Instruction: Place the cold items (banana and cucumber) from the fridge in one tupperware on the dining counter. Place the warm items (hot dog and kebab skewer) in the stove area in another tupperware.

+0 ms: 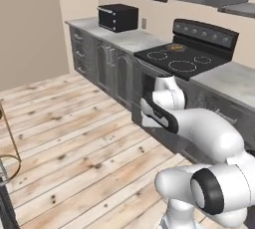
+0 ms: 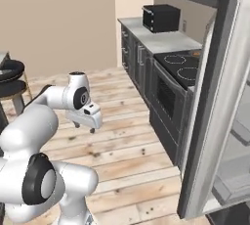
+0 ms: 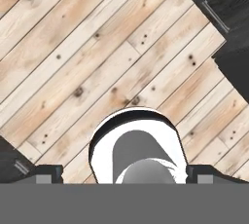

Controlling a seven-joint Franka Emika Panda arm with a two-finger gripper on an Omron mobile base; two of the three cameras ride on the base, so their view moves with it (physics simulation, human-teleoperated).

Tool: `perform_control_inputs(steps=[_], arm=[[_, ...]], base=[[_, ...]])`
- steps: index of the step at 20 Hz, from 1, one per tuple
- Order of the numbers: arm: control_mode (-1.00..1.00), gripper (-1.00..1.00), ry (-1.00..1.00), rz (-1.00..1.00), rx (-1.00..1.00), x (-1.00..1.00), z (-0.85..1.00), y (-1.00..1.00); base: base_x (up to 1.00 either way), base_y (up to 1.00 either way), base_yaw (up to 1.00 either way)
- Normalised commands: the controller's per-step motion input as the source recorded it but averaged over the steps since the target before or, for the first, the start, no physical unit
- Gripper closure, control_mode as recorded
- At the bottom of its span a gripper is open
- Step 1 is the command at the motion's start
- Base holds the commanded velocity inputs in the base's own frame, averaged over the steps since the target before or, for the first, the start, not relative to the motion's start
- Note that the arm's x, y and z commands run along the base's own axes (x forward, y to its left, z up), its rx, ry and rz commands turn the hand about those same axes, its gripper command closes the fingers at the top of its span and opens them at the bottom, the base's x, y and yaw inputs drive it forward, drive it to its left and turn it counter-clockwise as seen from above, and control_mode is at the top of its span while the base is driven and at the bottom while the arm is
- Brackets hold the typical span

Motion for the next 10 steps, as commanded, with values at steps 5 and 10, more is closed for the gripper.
perform_control_inputs(steps=[5,10], arm=[[1.00,-1.00,0.00,0.00,0.00,0.00,0.00,0.00],[1.00,-1.00,0.00,0.00,0.00,0.00,0.00,0.00]], base=[[0.98,0.02,0.00],[1.00,-0.06,-0.16]])
